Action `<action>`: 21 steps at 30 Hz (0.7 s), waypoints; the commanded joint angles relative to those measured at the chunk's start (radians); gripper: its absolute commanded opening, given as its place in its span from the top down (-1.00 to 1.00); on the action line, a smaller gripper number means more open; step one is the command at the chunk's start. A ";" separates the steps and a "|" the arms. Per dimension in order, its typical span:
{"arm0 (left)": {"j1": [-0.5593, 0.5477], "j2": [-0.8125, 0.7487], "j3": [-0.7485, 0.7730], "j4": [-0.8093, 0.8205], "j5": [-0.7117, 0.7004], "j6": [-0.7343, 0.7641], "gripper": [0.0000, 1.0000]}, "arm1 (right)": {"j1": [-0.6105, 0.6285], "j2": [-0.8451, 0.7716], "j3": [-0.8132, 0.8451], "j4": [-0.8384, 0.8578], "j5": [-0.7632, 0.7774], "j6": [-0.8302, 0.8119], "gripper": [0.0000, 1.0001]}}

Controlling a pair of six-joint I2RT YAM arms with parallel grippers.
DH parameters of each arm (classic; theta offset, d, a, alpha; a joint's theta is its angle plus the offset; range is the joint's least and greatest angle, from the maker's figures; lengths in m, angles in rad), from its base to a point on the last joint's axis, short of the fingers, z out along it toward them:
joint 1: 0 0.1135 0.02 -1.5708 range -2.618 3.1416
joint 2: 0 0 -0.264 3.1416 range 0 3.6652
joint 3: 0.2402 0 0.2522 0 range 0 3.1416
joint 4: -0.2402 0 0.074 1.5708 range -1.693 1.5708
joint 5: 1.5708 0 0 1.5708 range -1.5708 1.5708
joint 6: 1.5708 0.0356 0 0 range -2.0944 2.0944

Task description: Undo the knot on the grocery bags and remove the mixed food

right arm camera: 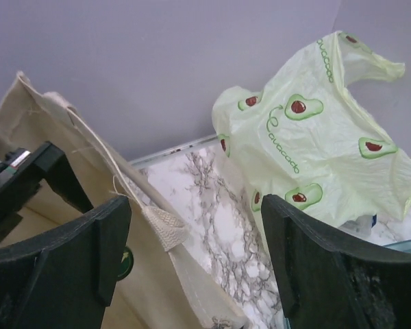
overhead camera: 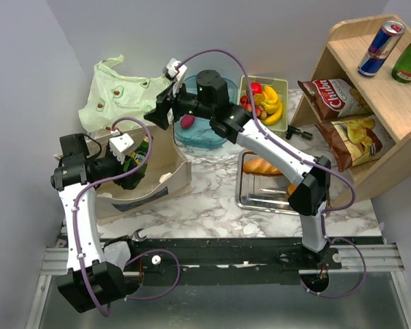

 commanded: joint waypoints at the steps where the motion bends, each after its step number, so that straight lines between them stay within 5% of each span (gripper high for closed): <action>1: 0.022 -0.038 0.015 0.236 0.181 -0.192 1.00 | -0.012 -0.054 0.023 -0.013 -0.042 0.091 -0.68; 11: 0.030 -0.149 -0.057 0.576 0.244 -0.535 1.00 | -0.010 -0.114 -0.069 0.063 -0.244 0.308 -0.52; 21: 0.028 -0.179 -0.074 0.670 0.275 -0.653 1.00 | 0.006 -0.077 -0.039 0.112 -0.320 0.351 -0.47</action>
